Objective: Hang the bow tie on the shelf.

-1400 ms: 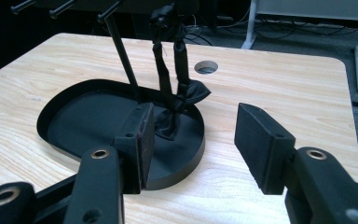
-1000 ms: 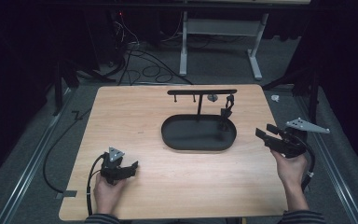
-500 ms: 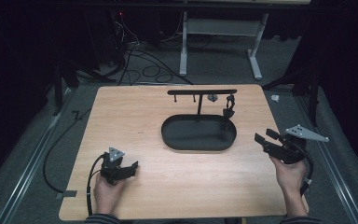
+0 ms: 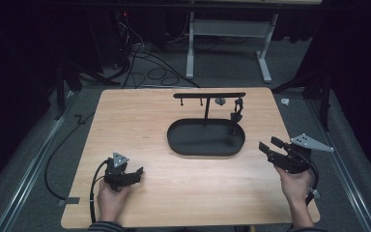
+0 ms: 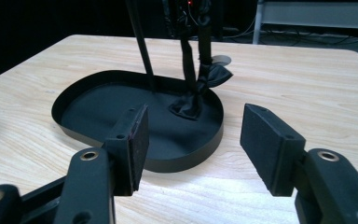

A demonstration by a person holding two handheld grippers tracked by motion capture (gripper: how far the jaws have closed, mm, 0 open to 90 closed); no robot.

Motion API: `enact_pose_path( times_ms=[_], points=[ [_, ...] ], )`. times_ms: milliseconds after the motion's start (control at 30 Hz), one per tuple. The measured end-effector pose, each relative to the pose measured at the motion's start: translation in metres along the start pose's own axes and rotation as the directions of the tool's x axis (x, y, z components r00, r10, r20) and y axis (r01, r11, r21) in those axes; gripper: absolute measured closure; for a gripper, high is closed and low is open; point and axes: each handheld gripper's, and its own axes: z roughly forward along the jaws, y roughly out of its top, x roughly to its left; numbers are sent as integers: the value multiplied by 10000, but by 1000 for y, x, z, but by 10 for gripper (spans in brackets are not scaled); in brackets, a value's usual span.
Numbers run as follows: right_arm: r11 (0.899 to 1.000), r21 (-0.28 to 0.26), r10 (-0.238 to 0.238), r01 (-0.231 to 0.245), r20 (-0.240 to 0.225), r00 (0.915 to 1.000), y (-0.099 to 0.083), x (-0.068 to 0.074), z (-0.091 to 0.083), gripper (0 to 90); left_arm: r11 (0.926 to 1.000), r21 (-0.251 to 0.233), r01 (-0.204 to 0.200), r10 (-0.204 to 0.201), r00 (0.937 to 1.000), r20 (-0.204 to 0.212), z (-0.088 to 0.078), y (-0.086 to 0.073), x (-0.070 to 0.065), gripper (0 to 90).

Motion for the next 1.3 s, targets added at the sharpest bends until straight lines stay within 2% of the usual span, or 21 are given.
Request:
enact_pose_path(
  times_ms=[533, 1300],
  points=[
    [9992, 390, -21, 37, -411, 9992, -7, 13, 13, 451, 10000, 0, -2, 2, 10000, -2, 0, 0, 0, 226],
    [9971, 756, 134, -77, -758, 9970, -17, 22, 28, 467, 10000, 1, -2, 2, 10000, -3, 0, 0, 0, 226]
  ],
)
